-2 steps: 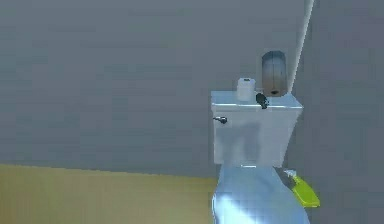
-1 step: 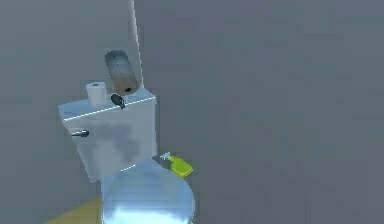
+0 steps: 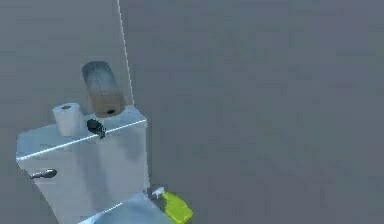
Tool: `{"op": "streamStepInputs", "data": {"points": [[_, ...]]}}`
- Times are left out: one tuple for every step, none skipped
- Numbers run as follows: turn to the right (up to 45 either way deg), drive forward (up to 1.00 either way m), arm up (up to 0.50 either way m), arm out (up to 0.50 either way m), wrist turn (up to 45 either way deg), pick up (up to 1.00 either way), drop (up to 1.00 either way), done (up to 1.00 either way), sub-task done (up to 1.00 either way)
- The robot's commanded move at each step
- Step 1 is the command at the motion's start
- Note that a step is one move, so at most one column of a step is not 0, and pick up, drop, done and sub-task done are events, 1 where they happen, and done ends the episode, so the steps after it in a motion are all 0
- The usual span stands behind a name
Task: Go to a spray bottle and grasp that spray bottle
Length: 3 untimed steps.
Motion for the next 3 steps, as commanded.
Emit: {"op": "streamStepInputs", "data": {"points": [[-45.0, 0.00, 0.00, 0.00, 0.0, 0.00, 0.00, 0.00, 0.00], [-42.0, 0.00, 0.00, 0.00, 0.0, 0.00, 0.00, 0.00, 0.00], [0.0, 0.00, 0.50, 0.00, 0.0, 0.00, 0.00, 0.00, 0.00]]}}
